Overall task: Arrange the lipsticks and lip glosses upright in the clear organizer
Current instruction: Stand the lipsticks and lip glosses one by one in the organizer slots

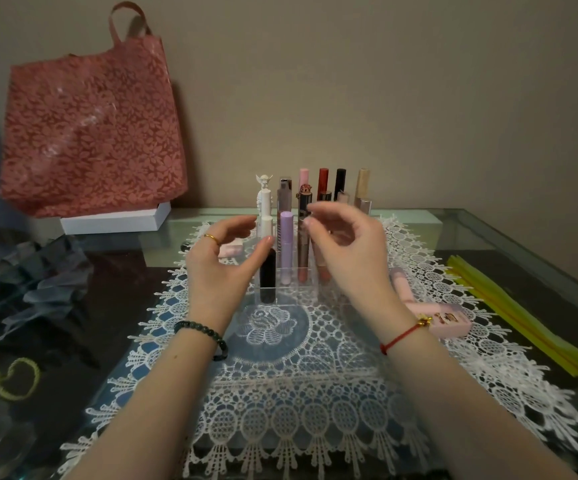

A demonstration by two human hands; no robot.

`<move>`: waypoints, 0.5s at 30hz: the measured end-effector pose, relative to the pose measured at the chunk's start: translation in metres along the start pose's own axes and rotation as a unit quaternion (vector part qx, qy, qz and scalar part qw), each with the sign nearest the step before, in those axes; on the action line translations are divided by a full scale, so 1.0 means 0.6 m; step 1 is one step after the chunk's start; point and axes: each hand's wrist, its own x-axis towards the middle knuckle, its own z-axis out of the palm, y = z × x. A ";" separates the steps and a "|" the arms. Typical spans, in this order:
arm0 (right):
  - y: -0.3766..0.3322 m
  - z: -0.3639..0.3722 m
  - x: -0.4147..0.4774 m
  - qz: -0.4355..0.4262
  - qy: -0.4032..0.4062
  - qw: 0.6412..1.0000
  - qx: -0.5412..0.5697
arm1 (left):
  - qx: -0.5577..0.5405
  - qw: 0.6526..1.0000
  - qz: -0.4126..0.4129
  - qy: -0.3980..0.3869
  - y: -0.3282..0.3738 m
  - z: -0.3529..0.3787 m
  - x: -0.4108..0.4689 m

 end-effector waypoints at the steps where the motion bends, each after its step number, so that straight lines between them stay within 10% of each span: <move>1: -0.004 -0.012 0.003 0.001 0.008 1.000 0.008 | 0.000 1.000 0.017 0.009 0.009 0.003 -0.001; 15: 0.113 -0.202 0.045 0.135 0.016 0.980 -0.146 | 0.118 0.927 0.075 -0.348 0.095 0.142 -0.051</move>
